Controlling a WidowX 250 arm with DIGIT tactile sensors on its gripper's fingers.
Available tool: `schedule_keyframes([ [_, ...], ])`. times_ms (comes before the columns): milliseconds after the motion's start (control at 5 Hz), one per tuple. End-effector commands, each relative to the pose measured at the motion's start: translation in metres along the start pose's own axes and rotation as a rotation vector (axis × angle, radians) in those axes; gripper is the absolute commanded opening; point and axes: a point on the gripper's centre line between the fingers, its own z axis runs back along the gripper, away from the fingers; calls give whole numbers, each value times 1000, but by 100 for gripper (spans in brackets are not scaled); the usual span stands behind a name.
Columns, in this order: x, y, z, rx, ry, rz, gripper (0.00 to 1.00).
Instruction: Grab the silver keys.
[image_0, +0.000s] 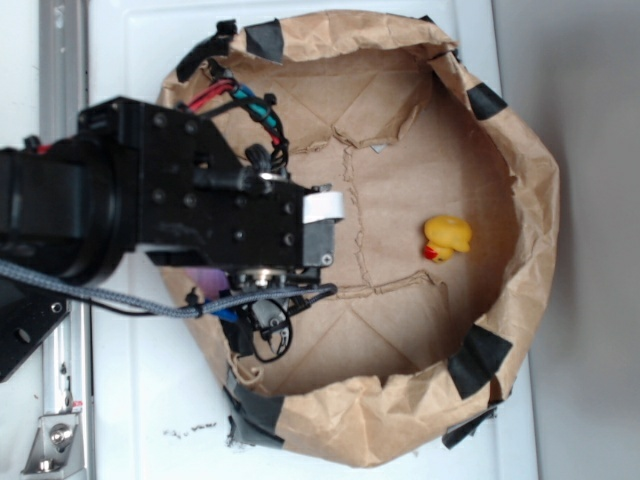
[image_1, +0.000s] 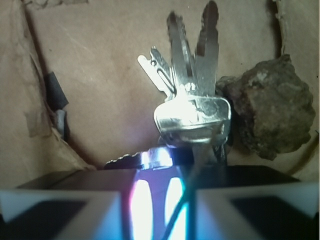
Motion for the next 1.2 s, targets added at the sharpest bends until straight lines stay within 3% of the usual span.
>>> schedule_keyframes([
  [0, 9, 5, 16, -20, -52, 13, 0],
  [400, 27, -1, 33, -4, -85, 14, 0],
  [600, 45, -5, 85, -1, -58, 145, 0],
  [800, 51, -6, 136, -288, -100, 203, 0],
  [1000, 46, -5, 179, -393, -142, 146, 0],
])
